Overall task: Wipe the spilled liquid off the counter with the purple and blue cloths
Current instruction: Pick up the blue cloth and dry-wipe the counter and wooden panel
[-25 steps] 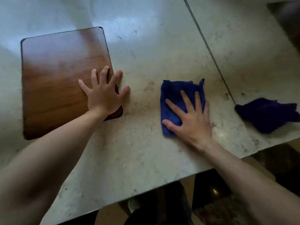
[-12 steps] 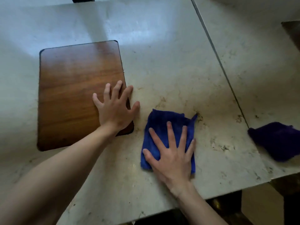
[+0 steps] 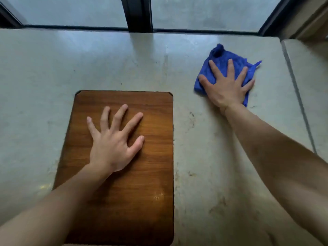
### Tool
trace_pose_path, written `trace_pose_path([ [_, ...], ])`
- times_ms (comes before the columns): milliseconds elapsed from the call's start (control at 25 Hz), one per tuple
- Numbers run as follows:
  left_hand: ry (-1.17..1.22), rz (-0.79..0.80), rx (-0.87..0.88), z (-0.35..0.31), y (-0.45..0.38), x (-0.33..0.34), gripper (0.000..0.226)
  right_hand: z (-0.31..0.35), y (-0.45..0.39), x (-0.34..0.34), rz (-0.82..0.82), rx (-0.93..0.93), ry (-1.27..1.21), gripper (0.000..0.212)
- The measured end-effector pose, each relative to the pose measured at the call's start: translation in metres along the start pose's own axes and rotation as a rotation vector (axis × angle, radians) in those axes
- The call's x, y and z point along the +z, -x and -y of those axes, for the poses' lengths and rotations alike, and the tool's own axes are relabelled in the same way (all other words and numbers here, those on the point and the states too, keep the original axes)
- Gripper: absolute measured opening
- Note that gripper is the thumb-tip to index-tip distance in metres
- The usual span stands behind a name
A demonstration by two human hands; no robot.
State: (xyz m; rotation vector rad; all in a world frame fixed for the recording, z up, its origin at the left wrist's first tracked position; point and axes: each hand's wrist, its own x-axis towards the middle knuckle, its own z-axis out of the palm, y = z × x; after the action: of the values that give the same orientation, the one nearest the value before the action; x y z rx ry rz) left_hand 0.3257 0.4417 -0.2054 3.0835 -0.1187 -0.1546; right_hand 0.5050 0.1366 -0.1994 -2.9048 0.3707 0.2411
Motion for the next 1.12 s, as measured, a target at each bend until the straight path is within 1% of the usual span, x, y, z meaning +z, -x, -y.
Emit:
trace_pose_path([
  [120, 0.005, -0.027, 0.003, 0.002, 0.000, 0.005, 0.070, 0.045, -0.081, -0.015, 0.017, -0.025, 0.013, 0.075],
  [240, 0.004, -0.038, 0.018, 0.004, -0.001, 0.008, 0.070, 0.083, -0.112, -0.014, 0.031, -0.122, 0.046, 0.075],
  [360, 0.019, -0.030, 0.014, 0.003, -0.001, 0.007, 0.069, 0.098, -0.100, -0.007, 0.049, -0.284, 0.043, 0.070],
  [480, 0.020, -0.017, 0.014, 0.004, -0.003, 0.007, 0.069, 0.095, -0.055, -0.001, 0.068, -0.406, 0.087, 0.064],
  [600, 0.040, 0.012, -0.015, 0.006, -0.008, 0.004, 0.069, 0.077, 0.027, 0.015, 0.071, -0.478, 0.056, 0.062],
  [720, 0.042, 0.002, 0.000, 0.007, -0.009, 0.001, 0.069, 0.035, 0.152, 0.036, -0.025, -0.432, 0.009, 0.059],
  [800, 0.073, -0.004, 0.019, 0.006, -0.010, -0.002, 0.068, -0.002, 0.249, 0.047, -0.086, -0.327, 0.011, 0.057],
  [880, 0.076, -0.013, 0.029, 0.007, -0.007, -0.003, 0.069, -0.037, 0.349, 0.056, -0.051, -0.222, 0.002, 0.060],
  [960, 0.098, 0.017, 0.054, 0.006, -0.002, -0.007, 0.072, -0.063, 0.455, 0.066, -0.013, -0.107, -0.020, 0.061],
  [1040, 0.102, 0.025, 0.075, 0.009, -0.001, -0.006, 0.076, -0.065, 0.539, 0.080, -0.040, 0.037, -0.030, 0.061],
  [1120, 0.079, 0.055, 0.099, 0.013, 0.001, -0.008, 0.077, -0.044, 0.585, 0.094, -0.026, 0.223, -0.035, 0.060],
])
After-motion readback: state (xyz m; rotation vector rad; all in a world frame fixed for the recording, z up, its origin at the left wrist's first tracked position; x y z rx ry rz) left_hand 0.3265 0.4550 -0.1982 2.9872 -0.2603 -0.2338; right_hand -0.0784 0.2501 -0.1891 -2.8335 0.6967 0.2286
